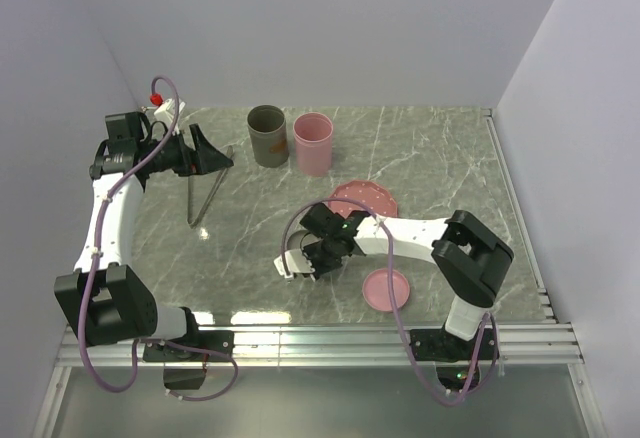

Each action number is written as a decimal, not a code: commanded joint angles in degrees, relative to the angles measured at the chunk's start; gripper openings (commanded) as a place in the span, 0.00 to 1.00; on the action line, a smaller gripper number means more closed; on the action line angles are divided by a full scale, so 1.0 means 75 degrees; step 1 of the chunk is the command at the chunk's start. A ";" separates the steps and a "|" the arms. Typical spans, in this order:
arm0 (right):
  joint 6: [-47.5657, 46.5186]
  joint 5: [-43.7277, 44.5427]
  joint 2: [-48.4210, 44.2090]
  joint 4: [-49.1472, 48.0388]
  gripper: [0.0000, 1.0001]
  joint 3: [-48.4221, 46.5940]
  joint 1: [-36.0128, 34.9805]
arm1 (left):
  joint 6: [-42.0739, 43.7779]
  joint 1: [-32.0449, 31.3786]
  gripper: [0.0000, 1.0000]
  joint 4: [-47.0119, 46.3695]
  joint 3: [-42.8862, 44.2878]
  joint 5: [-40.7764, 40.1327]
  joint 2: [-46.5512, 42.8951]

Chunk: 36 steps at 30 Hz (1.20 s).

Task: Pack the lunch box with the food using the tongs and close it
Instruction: Pick up the lid of the lunch box with the right arm, then pass the lid of the lunch box from the right arm to the left

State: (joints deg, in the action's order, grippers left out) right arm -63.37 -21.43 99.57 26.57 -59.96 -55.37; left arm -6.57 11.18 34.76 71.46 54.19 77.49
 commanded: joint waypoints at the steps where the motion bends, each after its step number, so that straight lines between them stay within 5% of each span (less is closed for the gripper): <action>1: 0.0620 -0.0457 -0.0395 0.0219 0.00 -0.0312 -0.0046 | -0.0003 0.0021 0.91 -0.0299 -0.0048 0.0343 -0.0324; 8: 0.2947 -0.2178 -0.1345 0.0782 0.00 -0.1542 0.0316 | -0.0284 0.0021 0.93 -0.1013 -0.0200 0.0940 -0.0816; 18: 0.7589 -0.5657 -0.1967 -0.1370 0.00 -0.2622 0.2248 | -0.3446 0.0009 0.95 -0.5876 -0.1267 0.1539 -0.1825; 21: 1.0422 -0.6246 -0.2166 -0.3909 0.00 -0.2260 0.2952 | -0.4299 -0.0002 0.93 -0.6834 -0.1196 0.1715 -0.1696; 28: 1.8842 -0.5781 -0.1525 -1.2481 0.00 -0.1204 0.3680 | -0.6247 -0.0681 0.90 -0.9542 -0.1489 0.1072 -0.1591; 31: 2.0992 -0.4891 -0.0927 -1.4434 0.00 -0.1297 0.3855 | -0.7429 -0.0998 0.88 -1.0924 -0.1699 0.0475 -0.1462; 36: 2.1551 -0.3801 -0.0924 -1.4605 0.00 -0.1042 0.3915 | -0.8593 -0.1444 0.77 -1.1877 -0.2121 -0.0673 -0.1403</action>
State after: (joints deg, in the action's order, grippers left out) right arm 85.78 -56.51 93.58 -65.95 -68.75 -26.41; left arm -62.41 1.39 -43.97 56.97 56.01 66.83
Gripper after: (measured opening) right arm 0.029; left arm 0.786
